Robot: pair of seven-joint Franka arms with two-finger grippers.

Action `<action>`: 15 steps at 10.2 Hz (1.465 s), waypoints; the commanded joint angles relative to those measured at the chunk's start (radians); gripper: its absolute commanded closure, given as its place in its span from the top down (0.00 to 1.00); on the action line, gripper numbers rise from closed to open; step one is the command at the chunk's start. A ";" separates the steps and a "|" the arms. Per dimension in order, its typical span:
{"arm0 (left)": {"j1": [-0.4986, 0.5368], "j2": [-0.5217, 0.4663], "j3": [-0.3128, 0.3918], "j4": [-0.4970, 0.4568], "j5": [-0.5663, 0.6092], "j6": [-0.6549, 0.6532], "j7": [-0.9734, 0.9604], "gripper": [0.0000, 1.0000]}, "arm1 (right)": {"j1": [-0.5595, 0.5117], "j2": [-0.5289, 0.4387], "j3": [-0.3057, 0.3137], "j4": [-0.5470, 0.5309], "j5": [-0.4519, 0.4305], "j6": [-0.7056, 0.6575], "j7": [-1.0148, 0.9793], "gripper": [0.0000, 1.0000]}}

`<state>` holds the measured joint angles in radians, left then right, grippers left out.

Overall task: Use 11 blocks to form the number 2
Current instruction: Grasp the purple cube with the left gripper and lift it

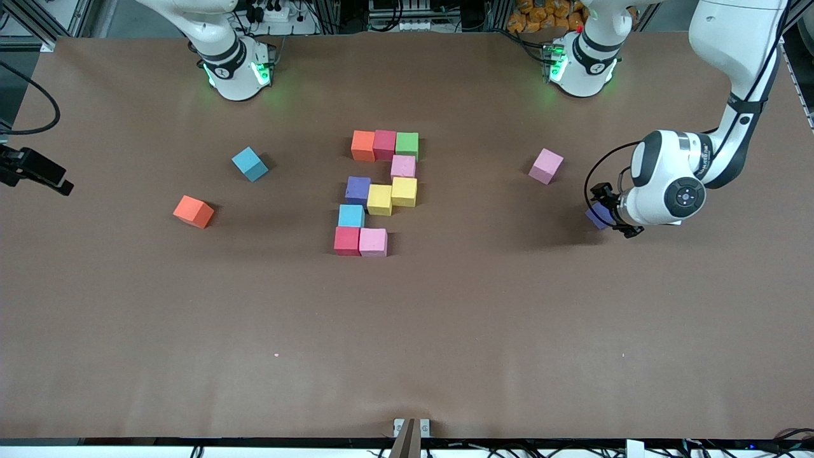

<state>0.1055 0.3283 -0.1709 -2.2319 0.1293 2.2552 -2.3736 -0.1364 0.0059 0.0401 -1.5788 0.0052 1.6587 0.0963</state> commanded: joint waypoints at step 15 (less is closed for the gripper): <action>0.034 -0.031 -0.013 -0.051 0.082 0.056 -0.099 0.13 | -0.014 0.008 0.008 0.029 0.006 -0.014 0.008 1.00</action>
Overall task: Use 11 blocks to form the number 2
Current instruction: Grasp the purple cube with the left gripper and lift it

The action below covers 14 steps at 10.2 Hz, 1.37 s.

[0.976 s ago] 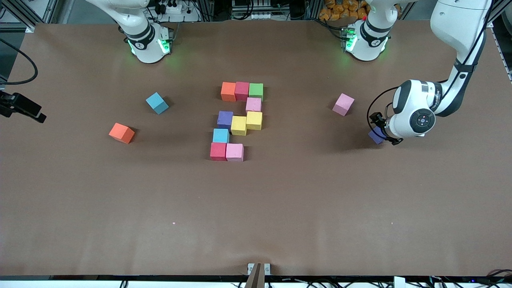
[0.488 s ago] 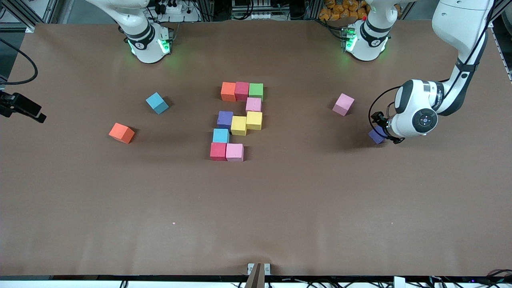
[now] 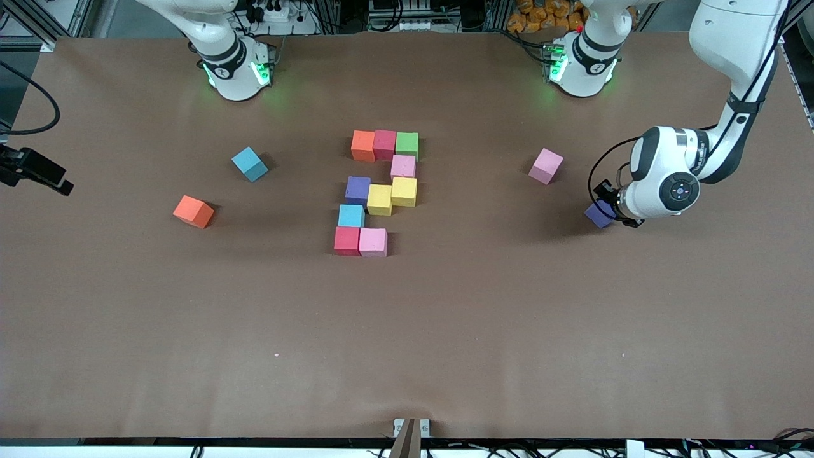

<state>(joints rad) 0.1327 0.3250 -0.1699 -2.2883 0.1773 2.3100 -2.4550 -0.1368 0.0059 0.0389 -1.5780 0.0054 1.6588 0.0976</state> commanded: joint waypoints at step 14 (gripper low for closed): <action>-0.485 0.308 -0.108 0.633 0.182 -0.204 0.214 0.13 | -0.015 0.008 0.009 0.030 0.008 -0.014 0.008 1.00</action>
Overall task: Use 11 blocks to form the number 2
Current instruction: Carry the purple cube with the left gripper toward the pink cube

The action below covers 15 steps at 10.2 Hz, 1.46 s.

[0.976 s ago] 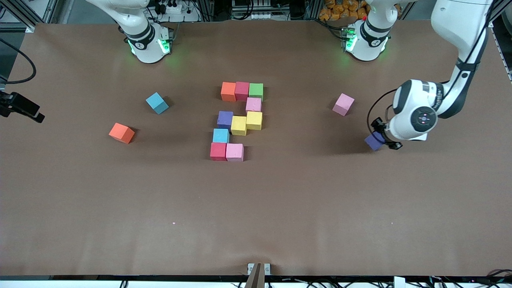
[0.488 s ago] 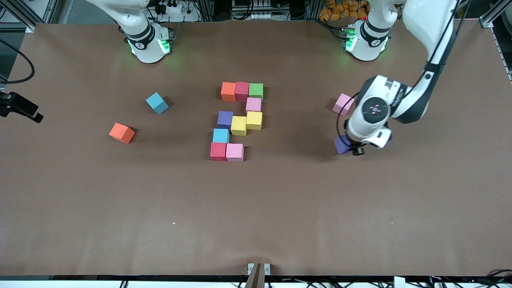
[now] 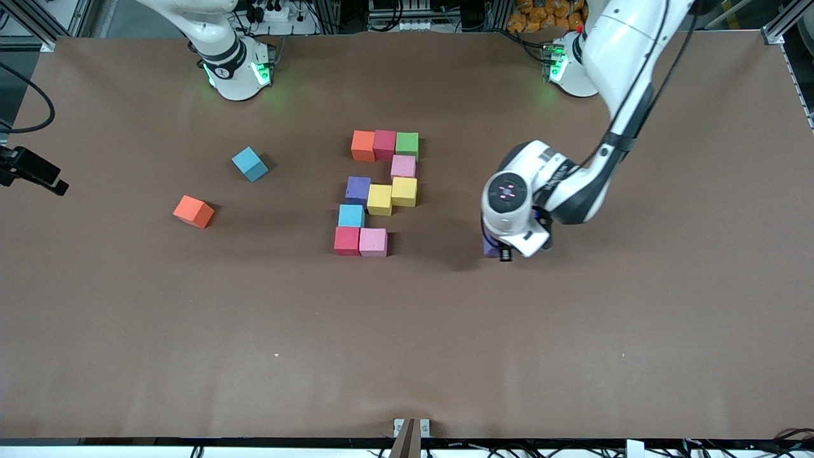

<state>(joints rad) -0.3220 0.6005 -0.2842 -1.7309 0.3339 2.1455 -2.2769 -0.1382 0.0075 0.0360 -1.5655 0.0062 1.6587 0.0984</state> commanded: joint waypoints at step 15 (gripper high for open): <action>-0.275 0.275 0.025 0.413 0.022 0.040 -0.017 0.13 | -0.024 0.011 0.009 0.009 0.038 -0.017 -0.006 1.00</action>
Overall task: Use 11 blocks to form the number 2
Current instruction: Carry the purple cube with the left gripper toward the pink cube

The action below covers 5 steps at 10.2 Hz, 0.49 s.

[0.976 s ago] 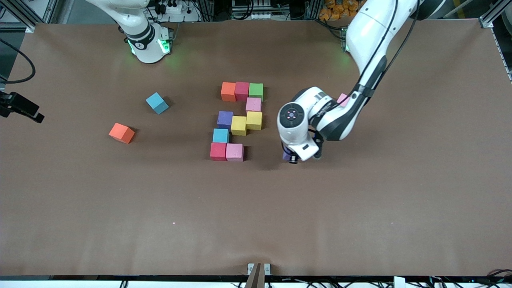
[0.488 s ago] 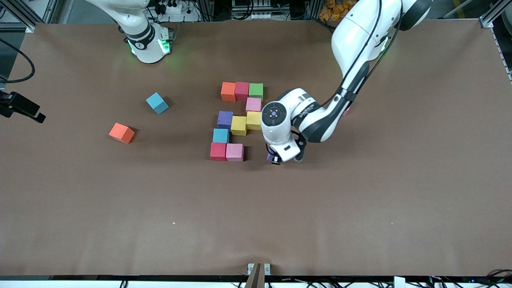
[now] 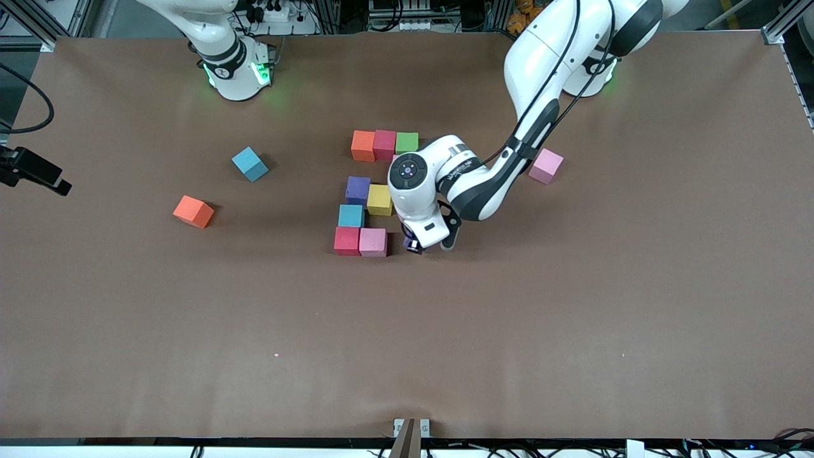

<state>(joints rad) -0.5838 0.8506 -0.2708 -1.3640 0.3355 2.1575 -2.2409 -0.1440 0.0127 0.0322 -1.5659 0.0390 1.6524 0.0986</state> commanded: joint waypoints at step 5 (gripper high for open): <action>-0.013 0.059 0.012 0.052 0.016 0.169 -0.293 0.15 | -0.015 0.006 0.012 0.009 0.006 -0.019 -0.005 1.00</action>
<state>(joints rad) -0.5843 0.8816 -0.2644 -1.3421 0.3355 2.3081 -2.4837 -0.1440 0.0147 0.0328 -1.5659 0.0390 1.6492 0.0981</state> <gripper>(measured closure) 0.441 0.000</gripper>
